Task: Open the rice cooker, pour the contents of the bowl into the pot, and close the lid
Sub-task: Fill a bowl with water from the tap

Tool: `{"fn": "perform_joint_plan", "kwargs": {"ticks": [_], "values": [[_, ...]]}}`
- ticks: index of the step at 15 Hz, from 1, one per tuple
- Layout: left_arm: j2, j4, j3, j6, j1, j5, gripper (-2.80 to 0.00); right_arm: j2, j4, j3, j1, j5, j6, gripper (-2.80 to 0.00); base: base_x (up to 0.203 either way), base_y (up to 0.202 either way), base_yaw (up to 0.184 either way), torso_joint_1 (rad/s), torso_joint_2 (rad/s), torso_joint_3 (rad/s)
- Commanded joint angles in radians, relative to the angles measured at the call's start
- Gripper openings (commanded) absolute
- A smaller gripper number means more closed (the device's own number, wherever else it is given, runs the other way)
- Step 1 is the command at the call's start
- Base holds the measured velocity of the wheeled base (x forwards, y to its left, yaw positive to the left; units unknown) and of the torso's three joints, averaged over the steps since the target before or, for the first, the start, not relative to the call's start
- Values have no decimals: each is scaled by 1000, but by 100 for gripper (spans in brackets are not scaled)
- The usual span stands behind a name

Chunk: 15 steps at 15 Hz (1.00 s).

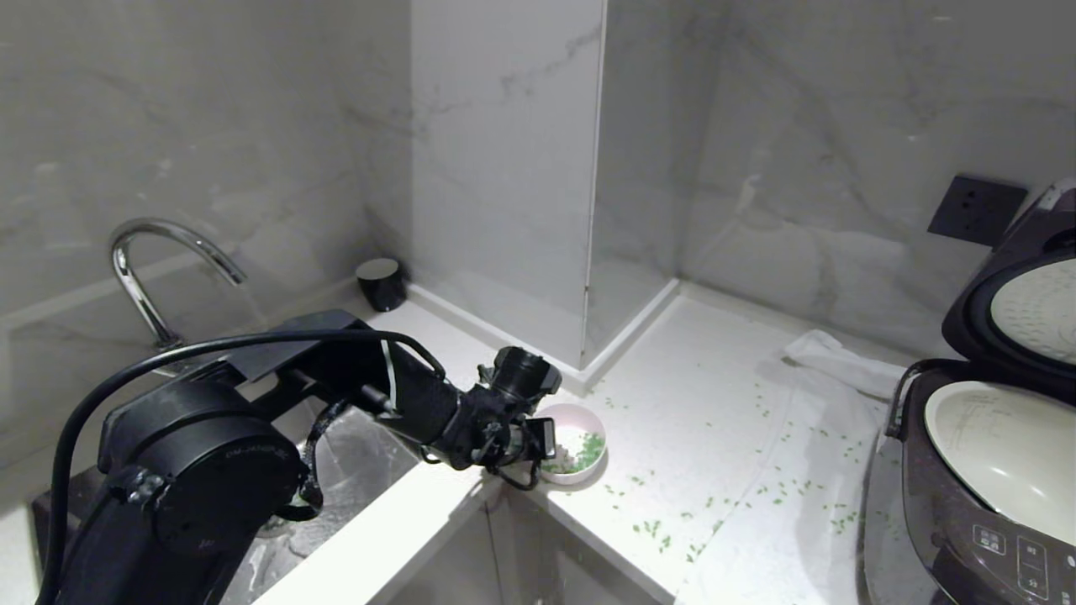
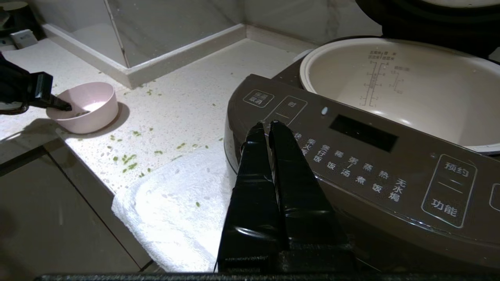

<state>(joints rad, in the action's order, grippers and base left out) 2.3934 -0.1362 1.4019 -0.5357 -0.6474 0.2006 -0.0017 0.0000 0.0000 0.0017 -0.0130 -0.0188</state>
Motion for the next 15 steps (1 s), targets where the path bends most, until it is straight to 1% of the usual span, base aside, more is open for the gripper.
{"fn": "perform_joint_plan", "kwargs": {"ticks": [1, 6, 11, 15], "values": [[-6, 1, -1, -4, 0, 3, -280, 2, 0, 0, 0, -1, -1, -280, 0, 0, 0, 0, 0, 0], [-47, 17, -7, -2, 17, 5, -280, 2, 0, 0, 0, -1, -1, -280, 0, 0, 0, 0, 0, 0], [-133, 72, -16, -1, 95, -3, -280, 2, 0, 0, 1, -1, -1, -280, 0, 0, 0, 0, 0, 0], [-149, 76, -41, -7, 129, -6, -280, 2, 0, 0, 0, -1, -1, -280, 0, 0, 0, 0, 0, 0]]}}
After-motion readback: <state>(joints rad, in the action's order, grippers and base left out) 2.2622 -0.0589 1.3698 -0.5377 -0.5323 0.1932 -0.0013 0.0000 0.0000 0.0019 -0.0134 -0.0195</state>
